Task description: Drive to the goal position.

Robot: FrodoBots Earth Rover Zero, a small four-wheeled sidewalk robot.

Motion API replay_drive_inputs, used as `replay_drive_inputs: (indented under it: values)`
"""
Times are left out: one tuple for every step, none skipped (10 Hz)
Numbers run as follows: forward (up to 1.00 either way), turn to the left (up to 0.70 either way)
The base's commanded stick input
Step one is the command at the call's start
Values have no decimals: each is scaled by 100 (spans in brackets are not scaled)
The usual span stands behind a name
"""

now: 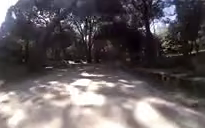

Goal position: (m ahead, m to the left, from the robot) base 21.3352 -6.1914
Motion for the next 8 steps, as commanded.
replay_drive_inputs:
  values:
    - [85, 0]
    - [85, 0]
    - [85, 0]
    - [85, 6]
    - [85, 12]
    - [85, 18]
    - [85, 21]
    - [85, 4]
